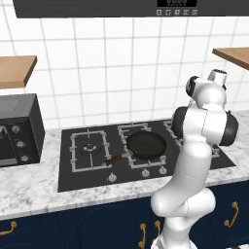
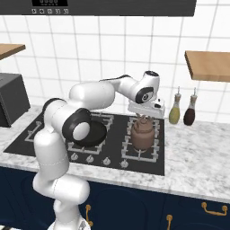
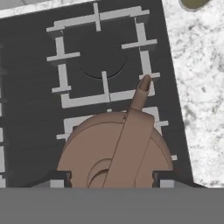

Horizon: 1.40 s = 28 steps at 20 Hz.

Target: Pick the kettle from the counter and place it on a stove burner. Then turn the burner on.

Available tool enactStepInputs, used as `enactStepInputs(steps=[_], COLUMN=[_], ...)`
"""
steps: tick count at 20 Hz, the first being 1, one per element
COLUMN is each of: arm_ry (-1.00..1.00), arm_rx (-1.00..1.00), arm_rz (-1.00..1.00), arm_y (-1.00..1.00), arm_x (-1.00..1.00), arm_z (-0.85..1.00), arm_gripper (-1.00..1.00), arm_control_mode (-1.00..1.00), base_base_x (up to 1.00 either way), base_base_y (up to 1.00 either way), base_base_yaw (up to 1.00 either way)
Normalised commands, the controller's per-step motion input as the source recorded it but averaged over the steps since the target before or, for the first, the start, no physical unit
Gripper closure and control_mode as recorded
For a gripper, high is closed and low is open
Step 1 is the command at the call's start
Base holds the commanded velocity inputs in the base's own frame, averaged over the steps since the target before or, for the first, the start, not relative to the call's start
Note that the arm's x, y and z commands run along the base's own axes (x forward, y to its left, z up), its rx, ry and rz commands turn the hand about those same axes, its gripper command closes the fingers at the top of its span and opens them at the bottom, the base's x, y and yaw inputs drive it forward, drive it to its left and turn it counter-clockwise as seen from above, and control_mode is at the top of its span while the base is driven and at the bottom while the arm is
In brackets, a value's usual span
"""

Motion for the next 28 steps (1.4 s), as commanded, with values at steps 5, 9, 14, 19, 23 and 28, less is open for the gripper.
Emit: enactStepInputs(steps=[5, 9, 14, 19, 23, 28], arm_ry=[-0.05, -0.14, -0.07, 0.03, 0.11, 0.20], arm_rx=[-0.02, 0.00, -0.02, -0.04, -0.05, -0.04], arm_rz=[0.00, 0.00, 0.00, 0.00, 0.00, 0.00], arm_y=[0.02, 0.20, 0.27, 0.39, 0.19, 0.09], arm_x=[-0.01, -0.26, -0.35, -0.90, -1.00, -0.68], arm_z=[-0.01, 0.66, 0.43, -0.18, -0.21, -0.23], arm_gripper=[-1.00, -1.00, -1.00, -1.00, -1.00, -1.00], arm_control_mode=[-1.00, -1.00, -1.00, -1.00, -1.00, -1.00], base_base_x=[0.00, 0.00, 0.00, 0.00, 0.00, 0.00], base_base_y=[0.00, 0.00, 0.00, 0.00, 0.00, 0.00], base_base_yaw=[0.00, 0.00, 0.00, 0.00, 0.00, 0.00])
